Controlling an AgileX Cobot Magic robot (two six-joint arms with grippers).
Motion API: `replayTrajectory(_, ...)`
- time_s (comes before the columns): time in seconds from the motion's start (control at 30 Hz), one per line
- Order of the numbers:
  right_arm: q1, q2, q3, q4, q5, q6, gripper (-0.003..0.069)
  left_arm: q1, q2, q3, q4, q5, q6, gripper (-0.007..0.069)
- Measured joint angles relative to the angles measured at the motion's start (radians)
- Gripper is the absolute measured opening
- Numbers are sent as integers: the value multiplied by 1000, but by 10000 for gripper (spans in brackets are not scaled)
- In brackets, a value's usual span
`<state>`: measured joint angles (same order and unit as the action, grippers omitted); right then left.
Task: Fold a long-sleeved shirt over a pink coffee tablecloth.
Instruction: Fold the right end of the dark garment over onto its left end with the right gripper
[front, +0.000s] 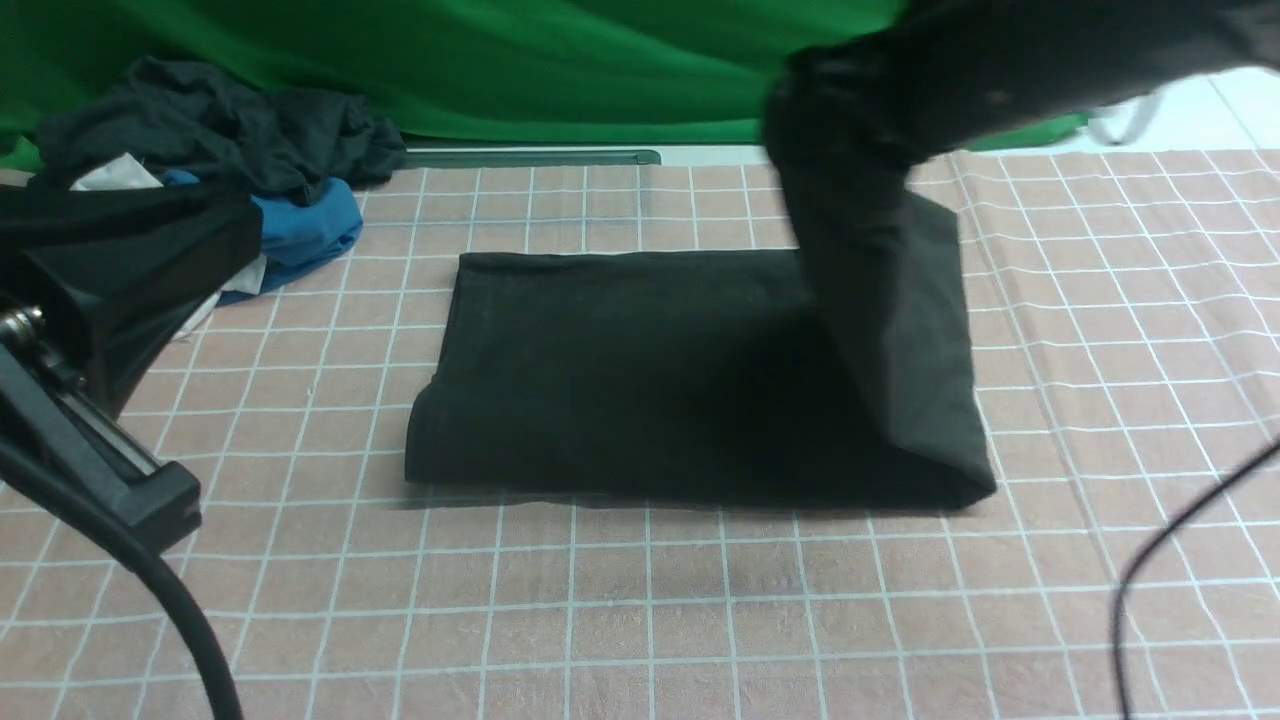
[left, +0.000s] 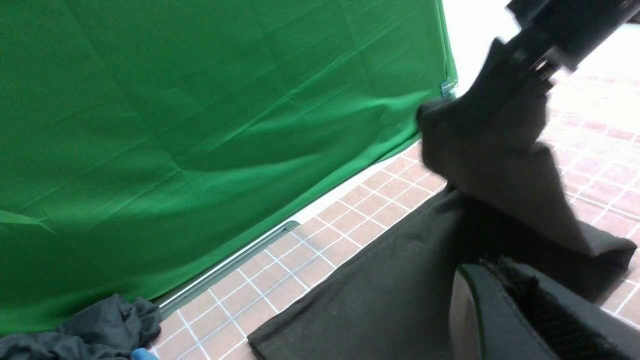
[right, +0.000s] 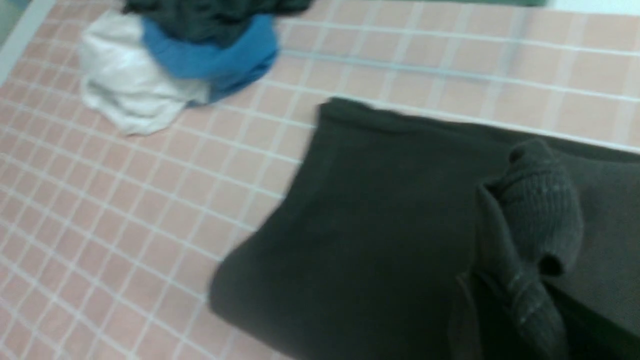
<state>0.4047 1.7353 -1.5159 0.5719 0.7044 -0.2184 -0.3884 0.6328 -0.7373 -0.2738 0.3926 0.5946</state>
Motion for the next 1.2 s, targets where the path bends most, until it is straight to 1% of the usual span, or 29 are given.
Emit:
replayTrajectory(0.33, 146, 190, -182, 48, 18, 0, 42, 0, 0, 0, 7, 0, 0, 17)
replayTrajectory(0.6, 181, 280, -249, 85, 22, -1, 42, 0, 0, 0, 7, 0, 0, 17)
replayTrajectory(0.83, 185, 315, -251, 104, -21, -1, 42, 0, 0, 0, 7, 0, 0, 17)
replayTrajectory(0.9, 187, 326, -251, 114, -51, 0, 54, 0, 0, 0, 7, 0, 0, 17)
replayTrajectory(0.97, 190, 334, -251, 123, -76, 2, 76, 0, 0, 0, 7, 0, 0, 17)
replayTrajectory(1.03, 196, 340, -251, 137, -116, 27, 156, 0, 0, 0, 7, 0, 0, 17)
replayTrajectory(1.1, 205, 341, -252, 148, -146, 54, 255, 0, 0, 0, 7, 0, 0, 17)
replayTrajectory(1.2, 213, 341, -279, 157, -139, 62, 391, 0, 0, 0, 7, 2, 0, 17)
